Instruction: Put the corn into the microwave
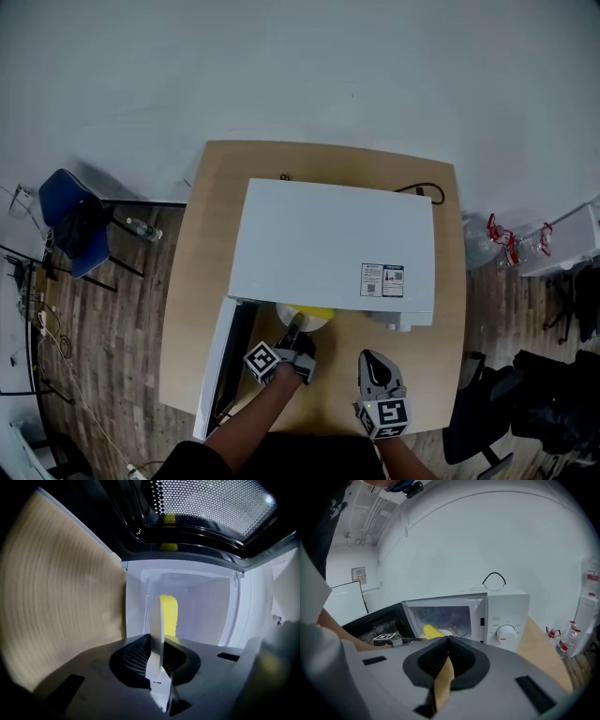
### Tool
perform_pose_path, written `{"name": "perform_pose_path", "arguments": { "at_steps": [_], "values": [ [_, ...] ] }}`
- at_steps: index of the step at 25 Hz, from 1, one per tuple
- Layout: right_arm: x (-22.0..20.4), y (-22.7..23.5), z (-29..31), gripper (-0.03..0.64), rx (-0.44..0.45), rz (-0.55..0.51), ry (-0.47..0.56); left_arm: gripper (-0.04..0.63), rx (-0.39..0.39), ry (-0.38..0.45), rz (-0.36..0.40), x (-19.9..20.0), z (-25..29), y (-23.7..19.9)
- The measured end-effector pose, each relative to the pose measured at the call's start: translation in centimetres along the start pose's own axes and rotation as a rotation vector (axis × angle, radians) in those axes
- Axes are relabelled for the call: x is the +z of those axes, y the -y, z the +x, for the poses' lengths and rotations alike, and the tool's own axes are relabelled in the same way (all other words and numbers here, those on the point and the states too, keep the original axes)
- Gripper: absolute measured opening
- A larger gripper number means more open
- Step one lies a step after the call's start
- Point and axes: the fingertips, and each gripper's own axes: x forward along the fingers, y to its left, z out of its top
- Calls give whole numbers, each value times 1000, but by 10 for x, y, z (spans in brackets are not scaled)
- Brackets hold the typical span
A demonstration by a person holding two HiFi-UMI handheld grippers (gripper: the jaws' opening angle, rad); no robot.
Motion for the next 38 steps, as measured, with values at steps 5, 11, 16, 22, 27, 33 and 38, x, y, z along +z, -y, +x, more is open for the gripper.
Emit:
{"name": "perform_pose_path", "arguments": {
  "at_steps": [5,11,16,22,27,33,38],
  "values": [
    [-1,-4,-2,59,19,11,4,29,40,9,36,4,4,-10],
    [-5,-9,-8,59,29,15,5,28,27,21,2,6,16,-13],
    [-7,-11,-10,59,31,16,4,29,61,25,17,11,16,-24],
    [-11,-15,-10,60,31,10,-12,125,73,33,48,14,14,-19],
    [-9,-21,-11,60,43,14,-1,141,61,28,27,10,2,-15],
    [-9,-23,-14,60,51,10,4,88,127,31,42,4,-14,-23],
    [-13,-22,-20,60,43,16,4,28,131,49,24,3,-15,-19]
  ]
}}
